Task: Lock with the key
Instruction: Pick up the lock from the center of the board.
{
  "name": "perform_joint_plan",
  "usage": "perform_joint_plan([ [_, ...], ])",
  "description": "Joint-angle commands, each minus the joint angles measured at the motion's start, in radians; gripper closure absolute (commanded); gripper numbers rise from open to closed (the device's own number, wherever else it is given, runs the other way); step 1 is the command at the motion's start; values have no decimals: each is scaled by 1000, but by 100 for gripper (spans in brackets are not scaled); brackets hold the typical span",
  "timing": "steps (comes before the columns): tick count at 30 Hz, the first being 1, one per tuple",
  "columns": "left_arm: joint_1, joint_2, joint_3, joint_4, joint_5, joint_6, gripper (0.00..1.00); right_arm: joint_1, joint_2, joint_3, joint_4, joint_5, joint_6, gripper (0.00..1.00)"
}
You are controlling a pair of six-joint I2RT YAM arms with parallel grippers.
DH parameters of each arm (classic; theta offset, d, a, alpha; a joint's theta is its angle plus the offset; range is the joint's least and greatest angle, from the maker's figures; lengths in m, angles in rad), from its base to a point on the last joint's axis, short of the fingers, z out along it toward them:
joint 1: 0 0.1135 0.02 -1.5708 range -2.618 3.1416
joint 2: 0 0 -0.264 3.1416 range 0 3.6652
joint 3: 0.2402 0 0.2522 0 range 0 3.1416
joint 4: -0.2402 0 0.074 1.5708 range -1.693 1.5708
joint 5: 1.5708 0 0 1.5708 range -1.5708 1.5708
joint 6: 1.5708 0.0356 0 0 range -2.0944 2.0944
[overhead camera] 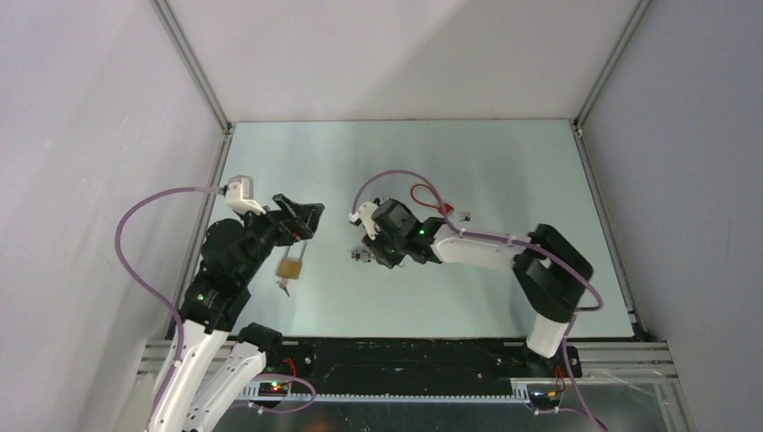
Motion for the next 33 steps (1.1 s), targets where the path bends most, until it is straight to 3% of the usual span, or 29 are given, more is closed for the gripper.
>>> perform_joint_plan([
  [1,5,74,32,48,151,-31,2,3,-186,-37,-19,28,-56,89],
  [8,4,190,11,187,345,-81,2,30,-427,-111,-27,62,-133,90],
  [14,-3,265,-48,400,561,-178,2,101,-570,-135,-21,90,-202,89],
  [21,-139,357,-30,421,640,-93,0,205,-648,-136,-11,146,-271,89],
  [33,-182,347,-68,421,800,-35,24,268,-687,-137,-49,231,-320,89],
])
